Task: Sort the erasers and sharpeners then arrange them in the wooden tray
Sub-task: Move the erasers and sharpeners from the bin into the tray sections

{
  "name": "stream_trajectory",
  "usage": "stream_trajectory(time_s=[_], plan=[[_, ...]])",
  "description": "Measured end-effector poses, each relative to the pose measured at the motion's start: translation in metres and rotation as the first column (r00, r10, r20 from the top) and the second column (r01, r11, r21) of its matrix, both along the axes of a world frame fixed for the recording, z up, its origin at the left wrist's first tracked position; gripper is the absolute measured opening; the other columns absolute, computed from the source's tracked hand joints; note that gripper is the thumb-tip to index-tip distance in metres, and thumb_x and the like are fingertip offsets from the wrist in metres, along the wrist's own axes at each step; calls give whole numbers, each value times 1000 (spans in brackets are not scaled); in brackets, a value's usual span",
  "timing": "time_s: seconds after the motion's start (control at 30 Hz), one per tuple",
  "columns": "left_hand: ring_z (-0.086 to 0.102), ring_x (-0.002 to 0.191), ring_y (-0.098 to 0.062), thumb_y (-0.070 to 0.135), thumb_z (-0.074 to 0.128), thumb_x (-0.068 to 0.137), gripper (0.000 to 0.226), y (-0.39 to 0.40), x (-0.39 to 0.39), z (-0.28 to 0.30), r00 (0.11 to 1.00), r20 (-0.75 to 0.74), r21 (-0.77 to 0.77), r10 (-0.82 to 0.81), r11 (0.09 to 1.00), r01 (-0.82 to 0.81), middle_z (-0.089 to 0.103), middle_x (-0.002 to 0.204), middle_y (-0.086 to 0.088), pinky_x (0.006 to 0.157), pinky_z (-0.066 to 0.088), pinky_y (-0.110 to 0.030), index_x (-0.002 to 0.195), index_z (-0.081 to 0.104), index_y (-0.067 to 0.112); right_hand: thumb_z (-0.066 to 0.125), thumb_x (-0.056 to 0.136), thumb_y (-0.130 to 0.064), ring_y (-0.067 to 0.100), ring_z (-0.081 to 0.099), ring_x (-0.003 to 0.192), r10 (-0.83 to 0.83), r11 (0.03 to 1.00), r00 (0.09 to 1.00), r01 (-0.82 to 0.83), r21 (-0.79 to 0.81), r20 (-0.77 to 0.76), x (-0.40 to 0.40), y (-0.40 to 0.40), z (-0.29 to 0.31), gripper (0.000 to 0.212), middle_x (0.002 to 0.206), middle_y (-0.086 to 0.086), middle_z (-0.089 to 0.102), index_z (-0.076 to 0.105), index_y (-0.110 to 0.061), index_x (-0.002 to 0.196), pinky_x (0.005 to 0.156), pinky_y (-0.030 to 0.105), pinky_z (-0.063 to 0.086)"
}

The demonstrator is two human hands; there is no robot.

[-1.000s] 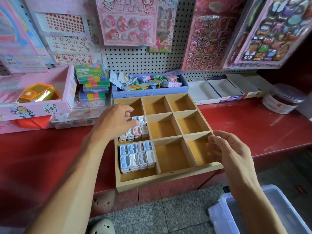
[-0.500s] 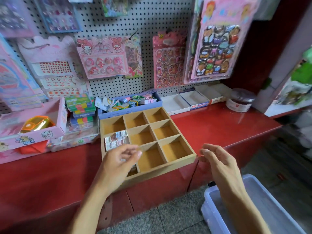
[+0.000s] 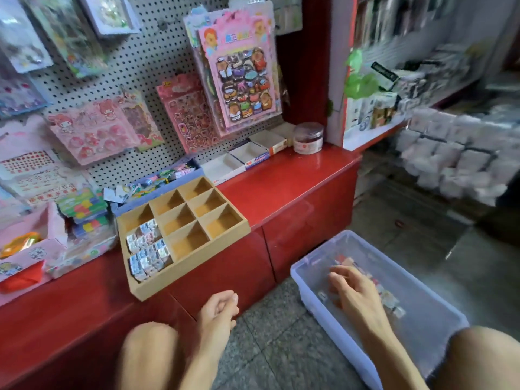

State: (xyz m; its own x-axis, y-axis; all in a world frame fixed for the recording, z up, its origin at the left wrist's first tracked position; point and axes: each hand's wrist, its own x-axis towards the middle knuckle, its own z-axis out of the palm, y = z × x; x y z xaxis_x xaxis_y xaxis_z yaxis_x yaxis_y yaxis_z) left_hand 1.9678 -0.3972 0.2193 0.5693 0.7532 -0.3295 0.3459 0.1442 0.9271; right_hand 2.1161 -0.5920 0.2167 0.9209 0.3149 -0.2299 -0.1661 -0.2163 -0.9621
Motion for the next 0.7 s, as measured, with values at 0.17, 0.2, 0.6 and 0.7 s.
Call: stream_trajectory(time_s=[0.17,0.2,0.6,0.7], plan=[[64,90,-19,12,55,98,13,-40,28,-19,992,-49,20,-118,993,119,65,98,-7,78,50,-32,94,63,21,57,97,-13,19,67,86,-118,992,992,116,-43,-51,-3,-49,-25,18,89,-4,71,68,-25,91,86,47,55],[65,89,-18,12,55,98,14,-45,35,-22,987,-58,40,-151,987,153,65,97,-6,81,50,-34,94,63,22,57,97,-14,19,67,87,-132,990,989,129,-53,-64,0,-54,-31,18,90,-4,71,68,-26,91,88,48,55],[56,77,0,21,58,96,19,-44,176,-118,768,-371,230,-522,750,620,61,95,6,68,41,-14,115,61,17,52,99,-25,15,61,95,-89,923,992,47,-382,-91,70,-56,-139,30,111,2,68,60,-13,126,81,27,44],[56,91,-6,25,55,97,29,-34,220,-158,650,-488,276,-583,604,748,57,114,1,79,37,-15,124,59,14,50,97,-29,21,63,104,-26,865,992,-38,-500,-121,96,-47,-194,34,121,5,67,59,-15,128,87,31,48]])
